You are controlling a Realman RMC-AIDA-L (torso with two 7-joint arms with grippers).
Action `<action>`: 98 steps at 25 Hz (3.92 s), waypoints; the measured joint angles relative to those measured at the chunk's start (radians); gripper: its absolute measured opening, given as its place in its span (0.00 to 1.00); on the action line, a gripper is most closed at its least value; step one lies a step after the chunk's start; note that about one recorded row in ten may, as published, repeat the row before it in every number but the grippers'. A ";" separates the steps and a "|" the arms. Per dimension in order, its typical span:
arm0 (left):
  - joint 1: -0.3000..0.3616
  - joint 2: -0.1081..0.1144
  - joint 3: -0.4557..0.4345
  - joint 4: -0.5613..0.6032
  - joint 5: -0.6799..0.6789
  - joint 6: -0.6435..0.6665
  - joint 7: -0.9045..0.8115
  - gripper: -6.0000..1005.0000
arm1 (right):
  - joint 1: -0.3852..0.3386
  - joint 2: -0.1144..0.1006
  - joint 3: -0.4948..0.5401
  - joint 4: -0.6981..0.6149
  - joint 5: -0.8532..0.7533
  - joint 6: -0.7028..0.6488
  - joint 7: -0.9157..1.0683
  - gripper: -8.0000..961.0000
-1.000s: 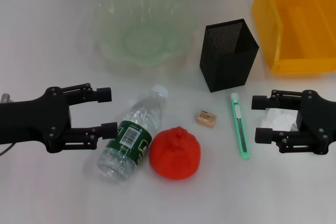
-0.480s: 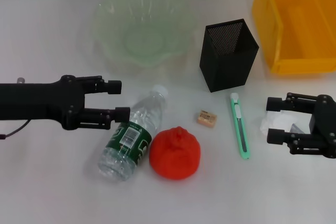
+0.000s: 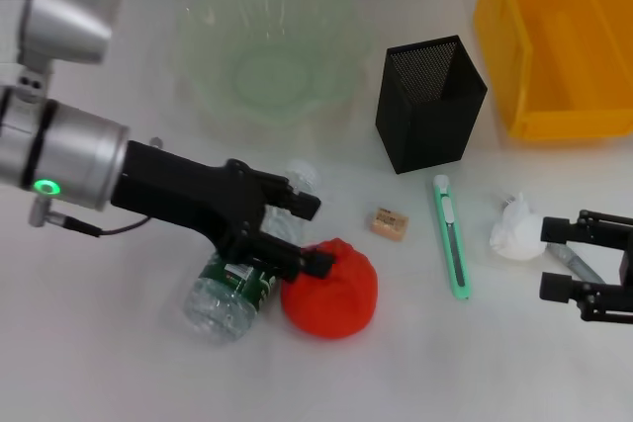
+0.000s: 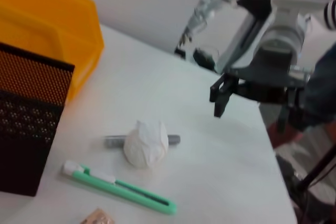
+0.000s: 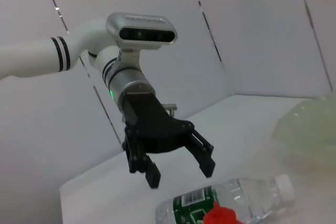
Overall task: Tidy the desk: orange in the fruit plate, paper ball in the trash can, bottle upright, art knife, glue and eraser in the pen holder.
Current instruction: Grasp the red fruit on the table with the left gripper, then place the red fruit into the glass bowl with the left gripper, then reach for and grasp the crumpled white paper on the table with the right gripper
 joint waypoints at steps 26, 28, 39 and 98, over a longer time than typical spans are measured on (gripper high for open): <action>0.029 -0.003 0.335 -0.066 -0.123 -0.319 0.072 0.52 | -0.027 0.000 -0.002 0.005 0.003 0.005 0.002 0.73; 0.029 -0.003 0.335 -0.066 -0.123 -0.320 0.073 0.47 | -0.026 0.000 -0.002 0.005 0.004 0.005 0.002 0.73; 0.050 0.005 0.326 -0.049 -0.215 -0.280 0.081 0.23 | -0.029 0.000 0.003 0.007 0.005 0.006 0.001 0.72; 0.227 0.010 -0.001 -0.181 -0.280 -0.014 0.373 0.81 | 0.274 -0.005 -0.628 -0.790 -0.182 -0.026 1.029 0.68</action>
